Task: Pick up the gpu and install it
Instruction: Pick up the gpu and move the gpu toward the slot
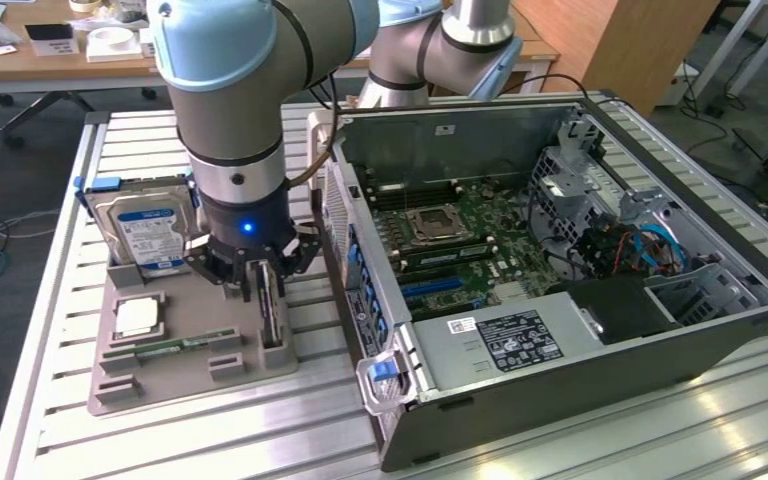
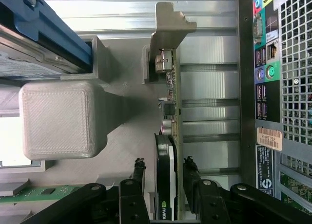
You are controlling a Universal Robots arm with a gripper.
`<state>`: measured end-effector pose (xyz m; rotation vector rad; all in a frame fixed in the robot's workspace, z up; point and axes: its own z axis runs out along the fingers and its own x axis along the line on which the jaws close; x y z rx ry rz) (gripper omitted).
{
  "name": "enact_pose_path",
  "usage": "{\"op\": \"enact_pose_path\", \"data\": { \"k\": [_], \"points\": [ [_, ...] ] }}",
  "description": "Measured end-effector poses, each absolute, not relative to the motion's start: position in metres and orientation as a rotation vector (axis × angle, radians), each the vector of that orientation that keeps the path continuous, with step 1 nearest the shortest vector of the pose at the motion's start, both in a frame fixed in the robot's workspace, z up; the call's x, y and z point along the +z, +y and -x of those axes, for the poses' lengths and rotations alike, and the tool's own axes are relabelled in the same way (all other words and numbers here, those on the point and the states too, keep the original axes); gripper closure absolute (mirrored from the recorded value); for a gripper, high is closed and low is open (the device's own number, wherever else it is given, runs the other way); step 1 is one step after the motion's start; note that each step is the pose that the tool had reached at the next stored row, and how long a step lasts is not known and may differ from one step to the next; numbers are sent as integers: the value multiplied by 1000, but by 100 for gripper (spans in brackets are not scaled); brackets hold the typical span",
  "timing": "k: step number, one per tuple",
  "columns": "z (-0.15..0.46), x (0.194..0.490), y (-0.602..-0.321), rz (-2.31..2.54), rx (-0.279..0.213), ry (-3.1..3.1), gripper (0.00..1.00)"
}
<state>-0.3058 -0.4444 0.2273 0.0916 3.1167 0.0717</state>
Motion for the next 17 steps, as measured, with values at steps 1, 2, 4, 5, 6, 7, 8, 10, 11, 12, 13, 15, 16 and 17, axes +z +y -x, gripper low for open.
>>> {"op": "enact_pose_path", "data": {
  "k": [1,2,4,5,6,7,8,10,11,12,13,15,16,17],
  "points": [
    [306,227,-444,-92,72,3117,55],
    [305,227,-444,-92,72,3117,55],
    [305,227,-444,-92,72,3117,55],
    [305,227,-444,-92,72,3117,55],
    [305,227,-444,-92,72,3117,55],
    [304,227,-444,-92,72,3117,55],
    [304,227,-444,-91,72,3117,55],
    [304,227,-444,-92,72,3117,55],
    [303,227,-444,-92,72,3117,55],
    [303,227,-444,-92,72,3117,55],
    [303,227,-445,-92,72,3117,55],
    [303,227,-445,-92,72,3117,55],
    [303,227,-445,-92,72,3117,55],
    [303,227,-445,-92,72,3117,55]
  ]
}}
